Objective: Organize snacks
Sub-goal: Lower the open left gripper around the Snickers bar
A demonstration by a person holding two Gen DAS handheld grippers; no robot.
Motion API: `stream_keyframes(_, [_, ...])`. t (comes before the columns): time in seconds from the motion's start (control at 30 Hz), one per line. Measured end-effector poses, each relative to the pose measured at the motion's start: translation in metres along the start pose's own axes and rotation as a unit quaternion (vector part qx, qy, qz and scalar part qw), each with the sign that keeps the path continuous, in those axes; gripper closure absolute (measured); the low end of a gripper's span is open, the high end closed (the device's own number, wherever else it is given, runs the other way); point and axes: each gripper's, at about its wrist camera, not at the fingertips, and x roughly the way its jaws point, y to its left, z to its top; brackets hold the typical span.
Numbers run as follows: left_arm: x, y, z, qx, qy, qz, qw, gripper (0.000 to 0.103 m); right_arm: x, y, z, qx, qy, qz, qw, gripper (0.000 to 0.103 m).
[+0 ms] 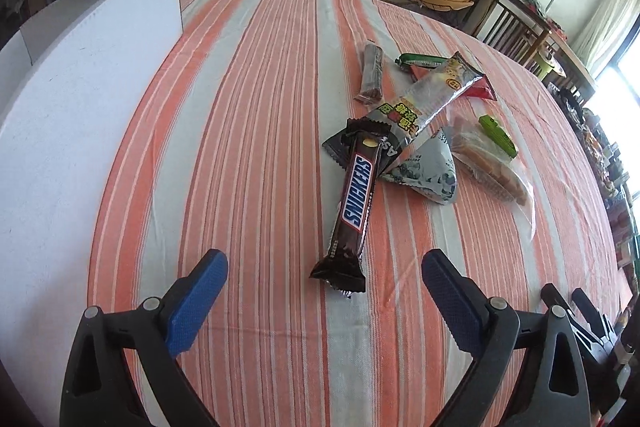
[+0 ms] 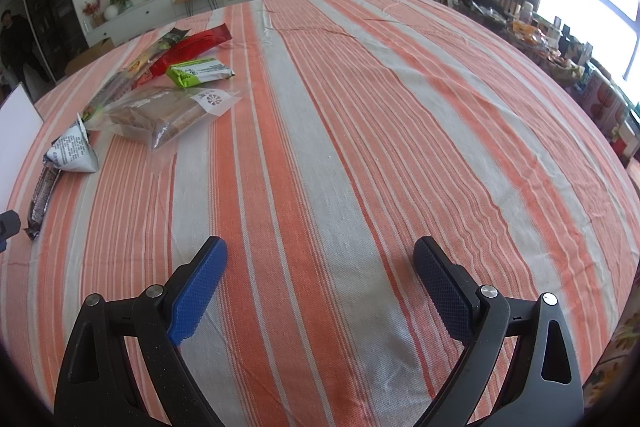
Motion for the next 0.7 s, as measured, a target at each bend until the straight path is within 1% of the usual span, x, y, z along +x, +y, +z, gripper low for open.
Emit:
stream_keyframes(0.07, [0.015, -0.014, 0.01, 0.05, 0.016, 0.027, 0.9983, 0.024, 0.0, 0.0, 0.0, 0.0, 0.0, 0.0, 1.0, 0.007])
stream_keyframes(0.1, [0.022, -0.021, 0.013, 0.073, 0.02, 0.034, 0.9965, 0.031, 0.0, 0.0, 0.0, 0.0, 0.0, 0.0, 1.0, 0.007])
stream_keyframes(0.13, [0.027, -0.028, 0.015, 0.096, 0.018, 0.047, 0.9941, 0.033, 0.0, 0.0, 0.0, 0.0, 0.0, 0.0, 1.0, 0.007])
stream_keyframes(0.17, [0.028, -0.032, 0.016, 0.113, 0.008, 0.053, 0.9922, 0.043, 0.0, -0.001, 0.0, 0.0, 0.0, 0.0, 1.0, 0.007])
stream_keyframes(0.2, [0.027, -0.034, 0.018, 0.121, 0.001, 0.043, 0.9918, 0.069, 0.0, 0.0, 0.0, 0.0, 0.0, 0.0, 1.0, 0.007])
stream_keyframes(0.23, [0.026, -0.034, 0.018, 0.12, -0.001, 0.041, 0.992, 0.085, 0.0, -0.001, 0.0, 0.0, 0.0, 0.0, 1.0, 0.007])
stream_keyframes(0.27, [0.024, -0.032, 0.018, 0.114, 0.001, 0.048, 0.9924, 0.086, 0.0, 0.0, 0.0, 0.0, 0.0, 0.0, 1.0, 0.007])
stream_keyframes(0.33, [0.012, -0.027, 0.009, 0.098, -0.006, 0.03, 0.9947, 0.086, 0.0, -0.001, 0.0, 0.0, 0.0, 0.0, 1.0, 0.007])
stream_keyframes(0.47, [-0.016, -0.015, -0.035, 0.082, -0.003, 0.011, 0.9966, 0.085, 0.0, 0.0, 0.0, 0.0, 0.0, 0.0, 1.0, 0.007])
stream_keyframes(0.53, [-0.025, -0.005, -0.056, 0.064, 0.0, 0.001, 0.9979, 0.083, 0.0, -0.001, 0.0, 0.0, 0.0, 0.0, 1.0, 0.007])
stream_keyframes(0.57, [-0.029, 0.0, -0.063, 0.06, -0.01, -0.002, 0.9981, 0.078, 0.0, 0.0, 0.0, 0.0, 0.0, 0.0, 1.0, 0.007])
stream_keyframes(0.6, [-0.032, 0.001, -0.067, 0.063, -0.016, 0.002, 0.9979, 0.056, 0.0, -0.001, 0.0, 0.0, 0.0, 0.0, 1.0, 0.007])
stream_keyframes(0.63, [-0.032, 0.002, -0.07, 0.071, -0.021, 0.011, 0.9972, 0.041, 0.0, -0.001, 0.0, 0.0, 0.0, 0.0, 1.0, 0.007])
stream_keyframes(0.67, [-0.029, 0.0, -0.07, 0.077, -0.023, 0.027, 0.9964, 0.017, 0.0, 0.0, 0.0, 0.0, 0.0, 0.0, 1.0, 0.007])
stream_keyframes(0.7, [-0.026, -0.001, -0.072, 0.082, -0.032, 0.041, 0.9953, 0.015, 0.0, 0.0, 0.0, 0.0, 0.0, 0.0, 1.0, 0.007])
